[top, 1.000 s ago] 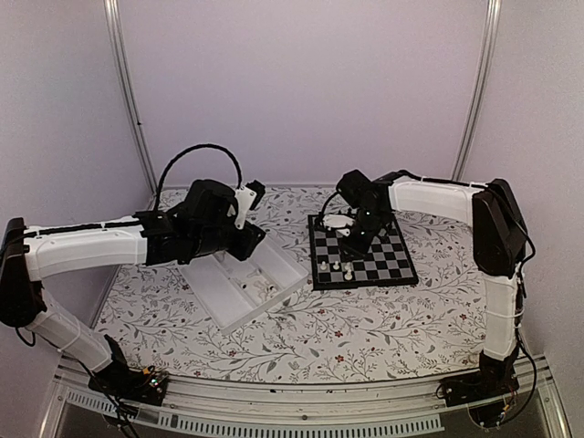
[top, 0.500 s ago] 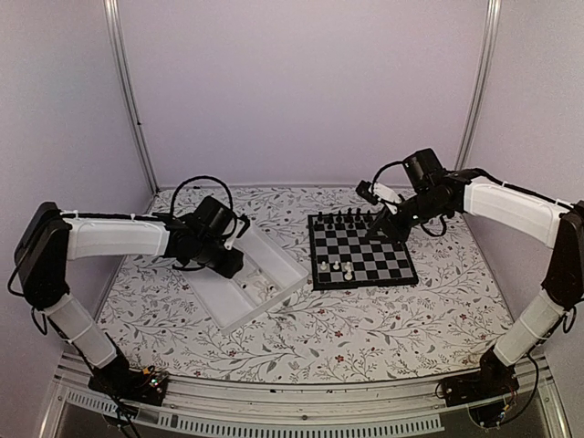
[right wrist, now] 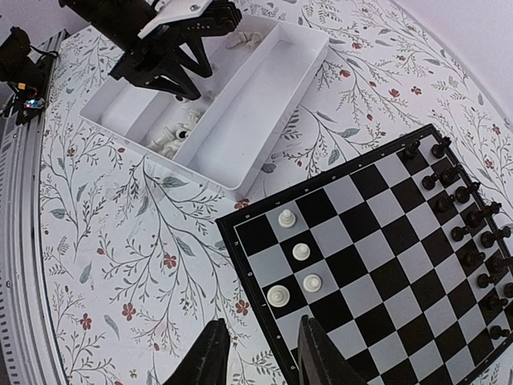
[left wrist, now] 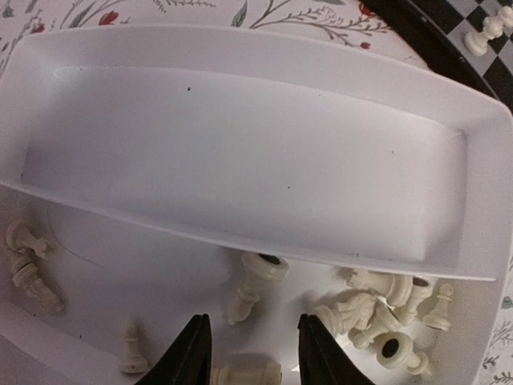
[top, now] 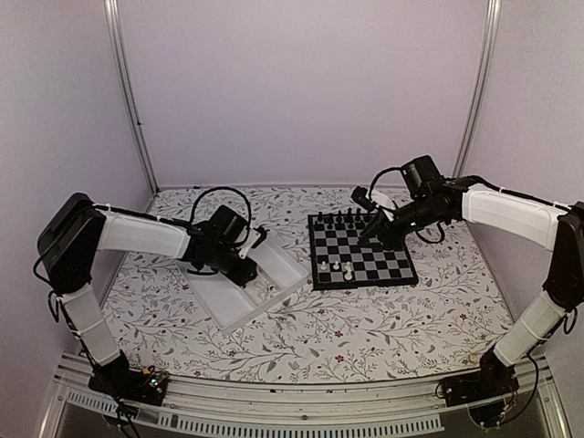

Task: Set up the chess pieces on the board
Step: Pick up the chess piece from the storage box.

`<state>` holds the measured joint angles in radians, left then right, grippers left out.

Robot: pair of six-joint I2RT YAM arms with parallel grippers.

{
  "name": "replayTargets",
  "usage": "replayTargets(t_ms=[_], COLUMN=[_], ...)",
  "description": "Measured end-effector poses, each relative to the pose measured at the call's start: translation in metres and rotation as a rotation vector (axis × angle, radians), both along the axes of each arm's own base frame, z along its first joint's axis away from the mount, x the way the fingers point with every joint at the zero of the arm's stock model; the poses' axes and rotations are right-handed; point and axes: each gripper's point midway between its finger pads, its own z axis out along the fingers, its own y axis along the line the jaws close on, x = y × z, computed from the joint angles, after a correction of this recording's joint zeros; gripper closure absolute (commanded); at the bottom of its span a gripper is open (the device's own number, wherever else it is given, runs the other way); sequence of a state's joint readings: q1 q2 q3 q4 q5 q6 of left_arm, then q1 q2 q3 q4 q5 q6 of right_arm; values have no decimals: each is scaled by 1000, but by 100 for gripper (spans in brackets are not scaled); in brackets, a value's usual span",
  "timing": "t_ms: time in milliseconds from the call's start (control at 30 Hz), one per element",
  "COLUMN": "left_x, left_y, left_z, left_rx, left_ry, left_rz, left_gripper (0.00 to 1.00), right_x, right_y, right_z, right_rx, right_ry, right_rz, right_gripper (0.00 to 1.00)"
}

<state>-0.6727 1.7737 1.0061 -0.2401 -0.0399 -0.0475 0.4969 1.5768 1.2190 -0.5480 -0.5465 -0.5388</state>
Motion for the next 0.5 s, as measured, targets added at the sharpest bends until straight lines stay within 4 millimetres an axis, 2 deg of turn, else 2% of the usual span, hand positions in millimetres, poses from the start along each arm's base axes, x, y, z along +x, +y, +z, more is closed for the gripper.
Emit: replayTargets(t_ms=[200,500], left_x=[2,11], left_y=[-5,-19], left_z=[-19,-24], left_rx=[22,-7], left_ry=[34,47], left_rz=[-30,-63], left_gripper=[65,88], right_x=[-1,-1], right_y=[0,0], right_z=[-1,-1], right_rx=[3,2], right_ry=[1,0], right_rz=[6,7], right_gripper=[66,66])
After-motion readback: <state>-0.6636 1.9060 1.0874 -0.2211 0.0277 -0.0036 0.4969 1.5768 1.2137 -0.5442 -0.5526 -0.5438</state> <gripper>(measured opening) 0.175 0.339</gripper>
